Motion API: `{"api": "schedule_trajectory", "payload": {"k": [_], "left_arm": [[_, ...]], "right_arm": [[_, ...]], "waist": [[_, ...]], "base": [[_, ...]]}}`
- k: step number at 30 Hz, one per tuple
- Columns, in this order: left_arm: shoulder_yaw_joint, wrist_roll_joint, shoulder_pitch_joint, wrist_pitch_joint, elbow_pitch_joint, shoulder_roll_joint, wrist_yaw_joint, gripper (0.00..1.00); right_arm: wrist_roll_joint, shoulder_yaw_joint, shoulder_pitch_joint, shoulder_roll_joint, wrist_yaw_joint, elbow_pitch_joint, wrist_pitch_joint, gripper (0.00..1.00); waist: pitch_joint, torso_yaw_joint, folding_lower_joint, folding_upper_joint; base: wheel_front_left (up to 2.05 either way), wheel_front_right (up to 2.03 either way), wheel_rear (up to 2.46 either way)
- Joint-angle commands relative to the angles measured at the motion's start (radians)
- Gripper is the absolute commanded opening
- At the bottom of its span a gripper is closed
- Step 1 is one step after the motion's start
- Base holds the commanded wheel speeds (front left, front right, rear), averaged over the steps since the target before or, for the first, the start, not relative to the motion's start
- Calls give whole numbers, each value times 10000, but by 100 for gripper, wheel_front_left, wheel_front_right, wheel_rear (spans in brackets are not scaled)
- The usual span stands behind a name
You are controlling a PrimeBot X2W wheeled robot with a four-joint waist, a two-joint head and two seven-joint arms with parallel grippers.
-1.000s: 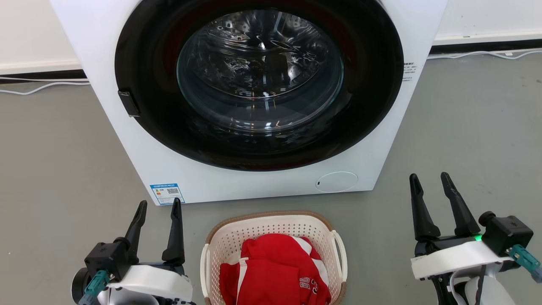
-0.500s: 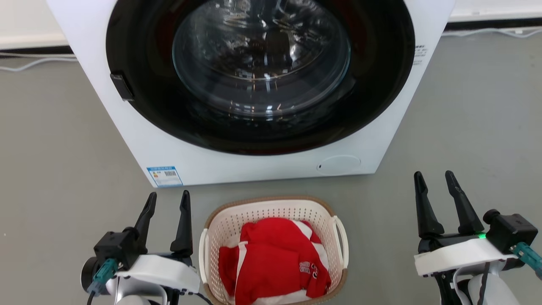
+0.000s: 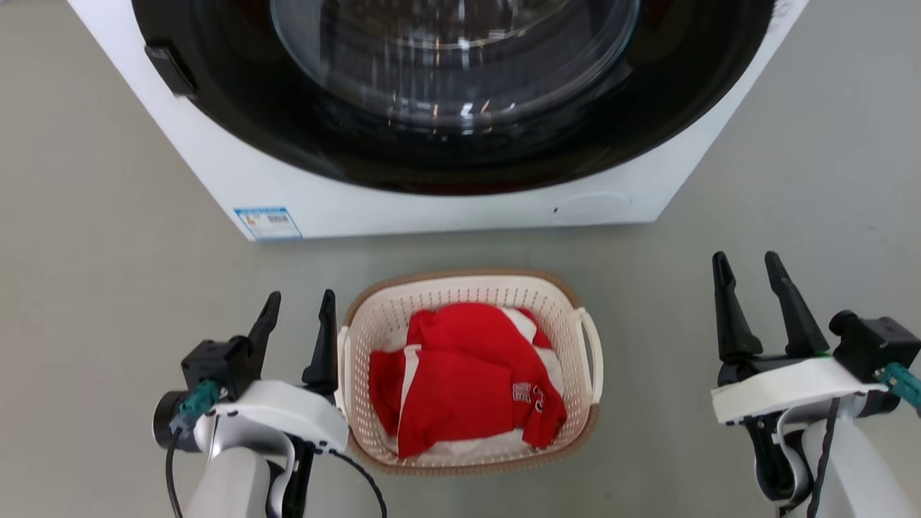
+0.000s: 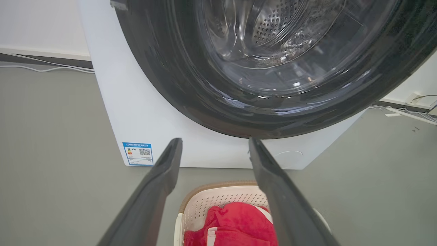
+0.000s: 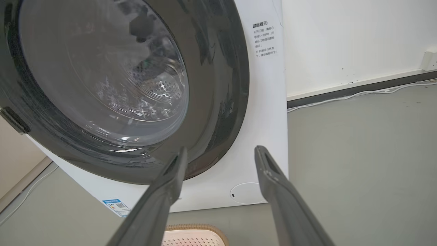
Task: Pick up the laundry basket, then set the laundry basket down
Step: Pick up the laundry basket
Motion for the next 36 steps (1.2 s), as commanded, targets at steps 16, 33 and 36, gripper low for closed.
{"api": "schedule_trajectory", "payload": {"k": [16, 33, 36], "left_arm": [[114, -608, -2305, -61, 1787, 118, -223, 100], [-704, -1748, -4185, -61, 4552, 118, -424, 100], [-948, -1944, -4515, -61, 4926, 118, -437, 100]], "right_arm": [[493, 819, -1485, -468, 2, 1069, -67, 100], [1028, 2167, -2826, -750, 2, 3298, -67, 100], [1119, 2391, -3119, -761, 2, 3588, -67, 100]], "waist": [[2687, 438, 0, 0], [4635, 871, 0, 0], [5019, 886, 0, 0]], "base": [[0, 0, 0], [0, 0, 0], [0, 0, 0]]}}
